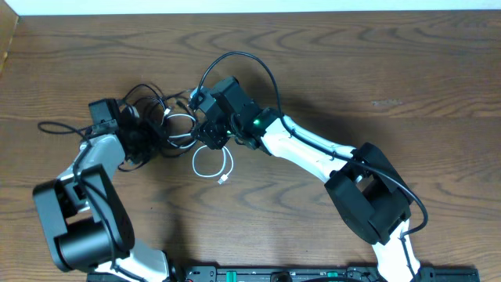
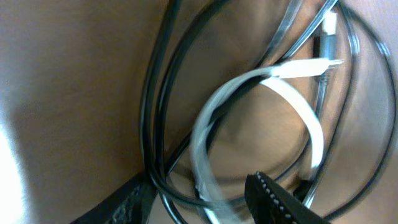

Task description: Untangle cables

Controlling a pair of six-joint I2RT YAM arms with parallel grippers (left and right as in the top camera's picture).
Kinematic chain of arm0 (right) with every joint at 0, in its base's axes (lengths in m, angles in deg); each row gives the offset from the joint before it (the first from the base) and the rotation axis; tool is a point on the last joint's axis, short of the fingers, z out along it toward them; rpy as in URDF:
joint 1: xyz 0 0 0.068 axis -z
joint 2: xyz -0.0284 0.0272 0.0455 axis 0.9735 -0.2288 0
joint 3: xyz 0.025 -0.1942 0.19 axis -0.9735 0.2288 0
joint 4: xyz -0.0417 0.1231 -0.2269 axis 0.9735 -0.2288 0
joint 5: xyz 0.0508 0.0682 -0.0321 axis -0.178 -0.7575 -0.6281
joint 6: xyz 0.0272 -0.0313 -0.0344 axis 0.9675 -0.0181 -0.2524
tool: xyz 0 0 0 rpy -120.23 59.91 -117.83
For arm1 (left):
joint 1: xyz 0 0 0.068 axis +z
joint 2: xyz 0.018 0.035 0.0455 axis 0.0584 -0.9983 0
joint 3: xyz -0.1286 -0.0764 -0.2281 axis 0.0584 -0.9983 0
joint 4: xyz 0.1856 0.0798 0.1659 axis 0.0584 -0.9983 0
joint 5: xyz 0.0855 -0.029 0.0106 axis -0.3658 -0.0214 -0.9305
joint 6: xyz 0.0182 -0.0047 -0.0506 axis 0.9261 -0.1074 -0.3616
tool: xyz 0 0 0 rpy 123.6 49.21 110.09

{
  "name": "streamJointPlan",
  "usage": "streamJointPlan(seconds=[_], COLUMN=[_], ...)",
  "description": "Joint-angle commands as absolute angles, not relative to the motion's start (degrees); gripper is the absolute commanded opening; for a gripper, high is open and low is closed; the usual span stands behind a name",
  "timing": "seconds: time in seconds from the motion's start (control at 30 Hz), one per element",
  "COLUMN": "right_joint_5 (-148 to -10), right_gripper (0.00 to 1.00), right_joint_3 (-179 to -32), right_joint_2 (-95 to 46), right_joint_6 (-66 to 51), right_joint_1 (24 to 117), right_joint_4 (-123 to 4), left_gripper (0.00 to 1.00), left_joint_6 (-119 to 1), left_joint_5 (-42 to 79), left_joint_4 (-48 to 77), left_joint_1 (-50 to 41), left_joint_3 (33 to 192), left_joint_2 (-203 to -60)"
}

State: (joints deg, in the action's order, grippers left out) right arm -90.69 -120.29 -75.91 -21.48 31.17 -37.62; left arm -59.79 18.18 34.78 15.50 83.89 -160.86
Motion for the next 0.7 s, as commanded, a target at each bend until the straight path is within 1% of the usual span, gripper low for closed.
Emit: streamJointPlan(seconds=[0.0, 0.07, 0.23, 0.33, 0.53, 0.67], right_joint_5=[-89.6, -89.7, -89.7, -90.7, -101.9, -107.5], right_gripper=[0.54, 0.53, 0.49, 0.49, 0.49, 0.47], right_joint_3=[-120.9, -120.9, -120.9, -120.9, -120.9, -120.9], right_joint_2=[-76.6, -76.6, -76.6, -76.6, -76.6, -76.6], right_joint_6=[-22.2, -22.2, -22.2, -22.2, -22.1, -22.1], right_joint_1=[32.2, 32.3, 32.6, 33.4, 37.4, 40.5], right_joint_4=[-39.2, -40.7, -43.7, -44.0, -43.6, -43.5], left_gripper=[0.53, 0.52, 0.52, 0.52, 0.52, 0.52], left_joint_6=[-61.1, -61.3, -63.3, -64.1, -64.1, -66.7], left_joint_5=[27.1, 28.9, 28.9, 28.9, 28.7, 26.7], left_joint_4=[37.3, 38.3, 37.6, 36.9, 35.7, 34.7], left_joint_1=[15.0, 15.0, 14.9, 14.8, 14.8, 14.7], left_joint_3=[83.4, 83.5, 83.6, 83.6, 83.6, 83.6], left_joint_2=[-164.1, -163.5, -160.5, -158.5, -152.7, -151.8])
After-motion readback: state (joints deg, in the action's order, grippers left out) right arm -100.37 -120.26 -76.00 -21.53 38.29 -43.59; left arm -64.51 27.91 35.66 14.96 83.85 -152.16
